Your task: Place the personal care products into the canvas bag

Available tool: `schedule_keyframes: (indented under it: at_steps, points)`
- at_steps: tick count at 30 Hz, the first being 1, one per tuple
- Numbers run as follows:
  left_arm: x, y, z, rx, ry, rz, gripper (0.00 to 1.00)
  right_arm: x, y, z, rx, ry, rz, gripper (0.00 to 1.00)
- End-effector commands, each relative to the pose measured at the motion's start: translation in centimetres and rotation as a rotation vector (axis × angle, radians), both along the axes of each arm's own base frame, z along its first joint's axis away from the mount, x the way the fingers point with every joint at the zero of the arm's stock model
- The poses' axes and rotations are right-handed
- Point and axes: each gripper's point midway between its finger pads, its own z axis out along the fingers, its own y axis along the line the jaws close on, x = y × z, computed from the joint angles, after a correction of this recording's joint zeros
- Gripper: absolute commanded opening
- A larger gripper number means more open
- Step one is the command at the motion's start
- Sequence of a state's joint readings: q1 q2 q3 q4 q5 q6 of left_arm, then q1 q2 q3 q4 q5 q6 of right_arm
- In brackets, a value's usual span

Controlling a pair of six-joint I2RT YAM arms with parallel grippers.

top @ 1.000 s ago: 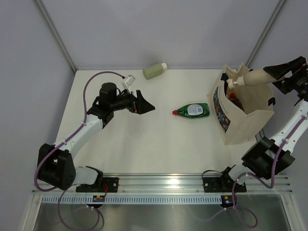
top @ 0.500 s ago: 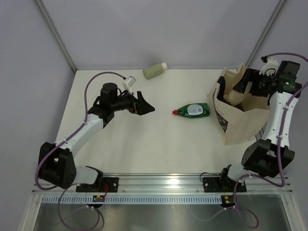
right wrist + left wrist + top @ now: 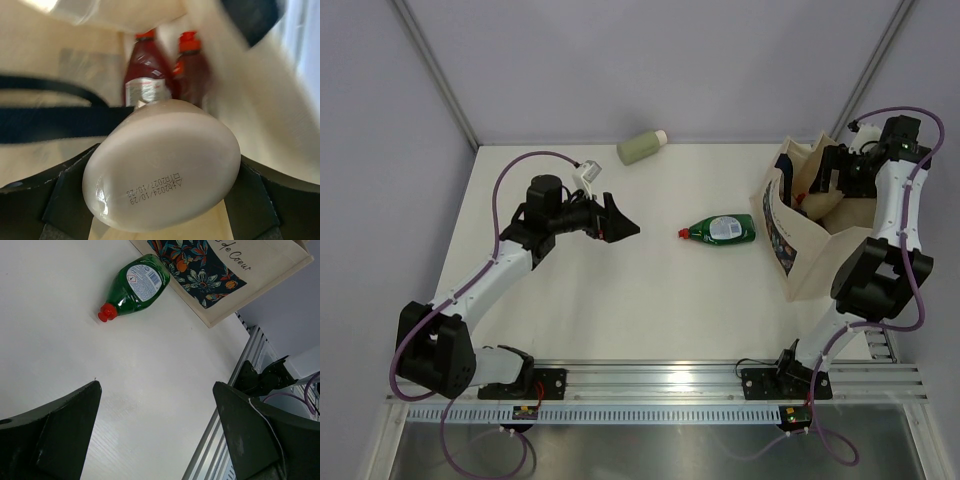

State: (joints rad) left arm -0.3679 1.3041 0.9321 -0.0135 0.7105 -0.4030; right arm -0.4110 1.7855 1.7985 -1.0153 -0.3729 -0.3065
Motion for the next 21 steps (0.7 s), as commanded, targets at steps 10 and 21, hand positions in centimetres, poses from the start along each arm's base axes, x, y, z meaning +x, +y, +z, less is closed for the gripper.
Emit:
schedule_keyframes:
  at_steps: [10,21]
  points:
    - [0.4,0.0,1.3,0.005,-0.08,-0.003,0.99,3.6,-1.7,8.7,-0.124,-0.208,-0.07,0.99]
    - [0.9,0.0,1.3,0.014,-0.093,-0.006,0.99,0.0,6.1,14.8,-0.069,-0.418,0.447,0.99]
